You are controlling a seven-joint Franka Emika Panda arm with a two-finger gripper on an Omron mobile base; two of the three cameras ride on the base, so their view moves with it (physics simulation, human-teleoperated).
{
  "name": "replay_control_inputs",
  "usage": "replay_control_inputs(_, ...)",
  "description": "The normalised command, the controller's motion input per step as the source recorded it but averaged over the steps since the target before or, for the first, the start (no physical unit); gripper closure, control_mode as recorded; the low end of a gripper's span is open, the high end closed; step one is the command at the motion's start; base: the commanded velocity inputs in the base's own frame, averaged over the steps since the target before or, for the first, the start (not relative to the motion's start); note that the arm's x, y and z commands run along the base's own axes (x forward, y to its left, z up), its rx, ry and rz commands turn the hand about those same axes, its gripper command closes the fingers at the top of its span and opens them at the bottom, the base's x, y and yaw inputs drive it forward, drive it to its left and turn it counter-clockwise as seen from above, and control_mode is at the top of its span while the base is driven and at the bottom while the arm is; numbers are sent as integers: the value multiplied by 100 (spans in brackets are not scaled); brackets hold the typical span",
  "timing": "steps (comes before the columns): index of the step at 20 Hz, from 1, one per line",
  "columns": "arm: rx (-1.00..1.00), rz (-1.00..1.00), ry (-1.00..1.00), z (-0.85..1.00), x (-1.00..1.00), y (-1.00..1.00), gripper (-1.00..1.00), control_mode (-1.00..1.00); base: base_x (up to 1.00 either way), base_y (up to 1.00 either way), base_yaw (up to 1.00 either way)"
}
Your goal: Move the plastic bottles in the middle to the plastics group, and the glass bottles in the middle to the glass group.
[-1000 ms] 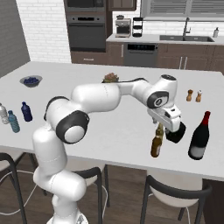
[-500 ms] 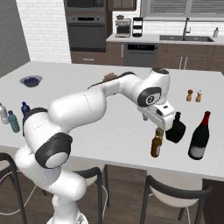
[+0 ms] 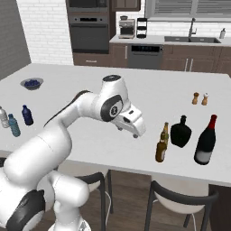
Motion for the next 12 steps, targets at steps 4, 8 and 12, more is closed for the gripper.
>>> replay_control_inputs(4, -2, 17, 1, 23, -47, 88, -100, -100, 0, 0, 0)
replay_control_inputs(8, 0, 19, 0, 15, -66, 84, -100, -100, 0, 0, 0)
replay_control_inputs(12, 0, 16, 0, 23, -61, 79, -100, -100, 0, 0, 0)
